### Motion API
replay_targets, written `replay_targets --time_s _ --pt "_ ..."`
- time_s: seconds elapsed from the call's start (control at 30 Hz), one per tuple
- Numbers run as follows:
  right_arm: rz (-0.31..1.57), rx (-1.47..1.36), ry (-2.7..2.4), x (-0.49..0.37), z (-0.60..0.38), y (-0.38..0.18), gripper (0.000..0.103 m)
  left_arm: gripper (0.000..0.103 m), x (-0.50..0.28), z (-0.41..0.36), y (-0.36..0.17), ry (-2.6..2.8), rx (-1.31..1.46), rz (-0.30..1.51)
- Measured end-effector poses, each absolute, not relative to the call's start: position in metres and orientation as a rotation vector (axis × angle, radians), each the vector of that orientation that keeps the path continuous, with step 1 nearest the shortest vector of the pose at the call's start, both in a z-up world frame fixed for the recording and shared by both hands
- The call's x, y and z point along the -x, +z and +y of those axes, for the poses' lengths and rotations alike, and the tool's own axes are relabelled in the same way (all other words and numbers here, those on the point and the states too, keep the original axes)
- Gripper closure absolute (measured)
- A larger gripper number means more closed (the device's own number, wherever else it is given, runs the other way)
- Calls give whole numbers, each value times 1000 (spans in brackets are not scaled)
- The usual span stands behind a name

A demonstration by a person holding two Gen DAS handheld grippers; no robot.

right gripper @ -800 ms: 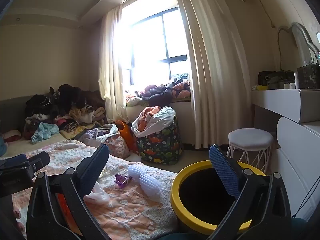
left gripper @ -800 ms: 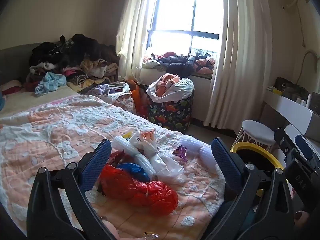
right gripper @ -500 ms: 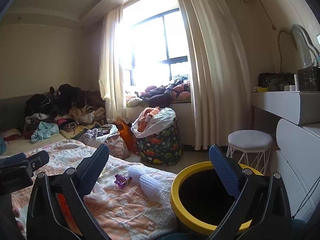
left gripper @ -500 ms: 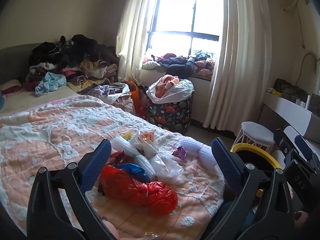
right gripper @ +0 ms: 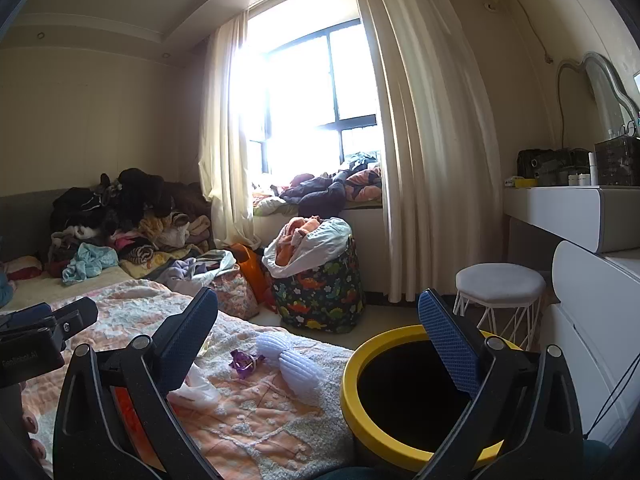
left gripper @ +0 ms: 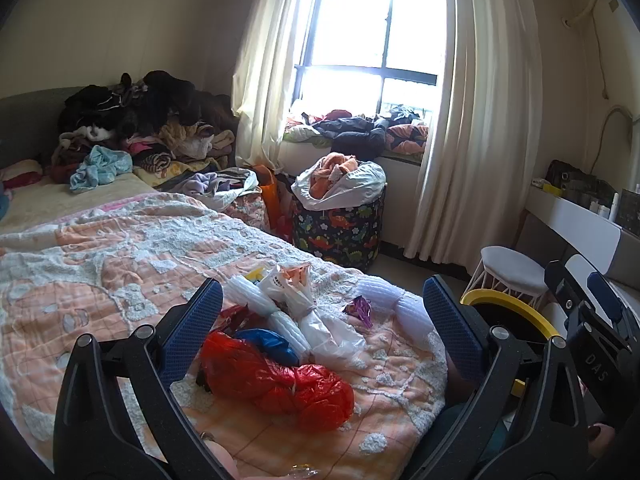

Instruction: Collect trash

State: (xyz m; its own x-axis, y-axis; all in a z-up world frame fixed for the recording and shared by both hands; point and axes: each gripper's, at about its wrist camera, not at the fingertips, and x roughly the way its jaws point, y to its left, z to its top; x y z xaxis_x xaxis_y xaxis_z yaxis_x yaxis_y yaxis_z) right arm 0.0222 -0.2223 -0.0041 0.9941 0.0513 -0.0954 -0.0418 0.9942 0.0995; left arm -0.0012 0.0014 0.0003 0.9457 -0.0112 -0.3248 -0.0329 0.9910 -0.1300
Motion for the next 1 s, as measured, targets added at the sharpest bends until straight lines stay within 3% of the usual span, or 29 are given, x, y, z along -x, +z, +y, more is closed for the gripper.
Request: replay_targets --time_s 1.0 --pt "97 -95 49 -21 -222 -4 5 11 0 1 6 9 133 323"
